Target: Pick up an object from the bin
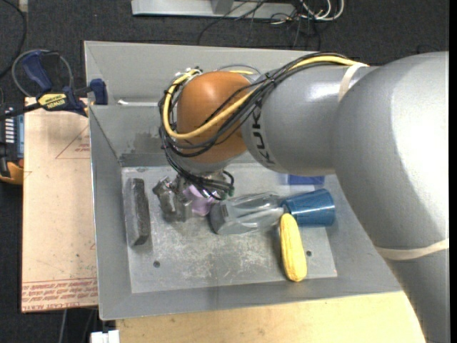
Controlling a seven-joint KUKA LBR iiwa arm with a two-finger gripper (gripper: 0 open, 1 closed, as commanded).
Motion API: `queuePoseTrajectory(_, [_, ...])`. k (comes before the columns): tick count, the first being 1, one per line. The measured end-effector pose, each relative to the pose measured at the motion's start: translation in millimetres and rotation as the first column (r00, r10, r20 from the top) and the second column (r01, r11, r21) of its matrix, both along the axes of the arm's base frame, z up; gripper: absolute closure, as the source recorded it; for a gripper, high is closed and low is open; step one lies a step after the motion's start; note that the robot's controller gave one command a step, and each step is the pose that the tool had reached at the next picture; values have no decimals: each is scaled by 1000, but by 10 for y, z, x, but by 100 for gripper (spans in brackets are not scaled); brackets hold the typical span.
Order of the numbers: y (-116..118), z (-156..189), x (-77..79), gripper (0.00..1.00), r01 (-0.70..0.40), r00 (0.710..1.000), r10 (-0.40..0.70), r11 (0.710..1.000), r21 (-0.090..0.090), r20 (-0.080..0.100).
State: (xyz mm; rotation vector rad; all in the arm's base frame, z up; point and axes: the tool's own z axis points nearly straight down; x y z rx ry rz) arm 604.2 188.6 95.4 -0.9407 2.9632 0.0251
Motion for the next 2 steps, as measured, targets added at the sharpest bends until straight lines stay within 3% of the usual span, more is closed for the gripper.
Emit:
queuePoseTrajectory(1, [-524, 999, -147, 100, 62, 998, -62, 998, 1, 17])
queuePoseTrajectory(2, [-89, 365, -129, 100, 16, 1000, -16, 1000, 2, -16])
